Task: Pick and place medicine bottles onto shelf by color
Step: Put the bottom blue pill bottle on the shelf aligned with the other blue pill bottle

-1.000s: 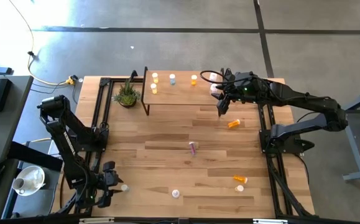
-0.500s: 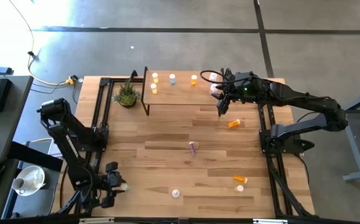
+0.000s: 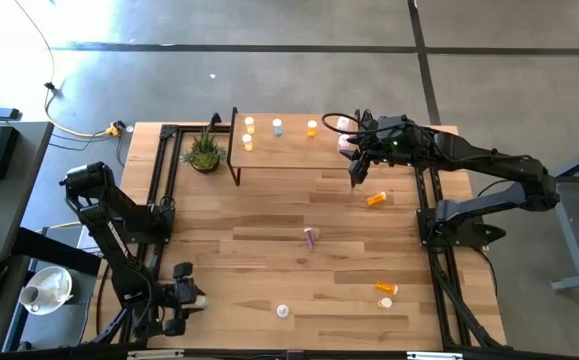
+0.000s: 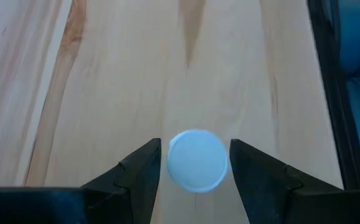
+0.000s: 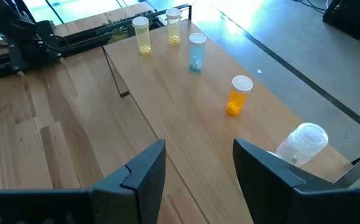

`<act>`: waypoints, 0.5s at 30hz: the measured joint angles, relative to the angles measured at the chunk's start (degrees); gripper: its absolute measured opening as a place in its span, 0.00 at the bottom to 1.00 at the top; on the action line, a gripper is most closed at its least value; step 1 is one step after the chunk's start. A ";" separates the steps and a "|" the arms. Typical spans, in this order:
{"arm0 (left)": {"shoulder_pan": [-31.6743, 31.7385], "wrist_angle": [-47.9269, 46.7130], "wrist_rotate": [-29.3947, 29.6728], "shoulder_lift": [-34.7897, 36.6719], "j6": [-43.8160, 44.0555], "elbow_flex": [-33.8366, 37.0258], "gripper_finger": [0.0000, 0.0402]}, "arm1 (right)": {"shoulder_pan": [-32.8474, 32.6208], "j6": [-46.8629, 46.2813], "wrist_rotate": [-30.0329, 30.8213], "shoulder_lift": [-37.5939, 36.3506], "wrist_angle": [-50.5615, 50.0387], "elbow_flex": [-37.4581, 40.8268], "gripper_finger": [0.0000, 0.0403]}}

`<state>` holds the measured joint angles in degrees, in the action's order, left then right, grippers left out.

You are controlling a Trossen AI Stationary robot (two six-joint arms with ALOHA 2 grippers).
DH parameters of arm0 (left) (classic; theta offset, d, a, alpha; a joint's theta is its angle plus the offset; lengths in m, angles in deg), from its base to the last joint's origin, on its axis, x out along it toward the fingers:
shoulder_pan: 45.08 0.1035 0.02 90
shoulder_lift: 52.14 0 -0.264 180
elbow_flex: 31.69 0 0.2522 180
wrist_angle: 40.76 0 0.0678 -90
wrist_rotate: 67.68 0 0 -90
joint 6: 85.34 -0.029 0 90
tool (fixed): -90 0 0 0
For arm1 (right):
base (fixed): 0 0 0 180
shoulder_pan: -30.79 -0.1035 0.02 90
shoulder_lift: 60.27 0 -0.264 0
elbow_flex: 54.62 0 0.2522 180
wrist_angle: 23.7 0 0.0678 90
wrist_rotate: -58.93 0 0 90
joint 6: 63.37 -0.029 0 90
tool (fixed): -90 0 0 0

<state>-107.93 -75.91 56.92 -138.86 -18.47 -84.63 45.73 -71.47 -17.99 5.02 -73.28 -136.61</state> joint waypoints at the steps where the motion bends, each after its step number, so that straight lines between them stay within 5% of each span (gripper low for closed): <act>1: 0.00 -0.02 0.27 0.00 -0.07 0.00 0.45 | 0.01 0.00 0.00 0.00 0.00 0.00 0.44; 15: 0.00 -0.20 0.37 0.00 -0.07 0.00 0.38 | 0.01 0.00 0.00 0.00 0.00 0.00 0.44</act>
<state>-107.93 -76.10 57.29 -138.86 -18.53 -84.63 45.74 -71.47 -17.99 5.02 -73.28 -136.61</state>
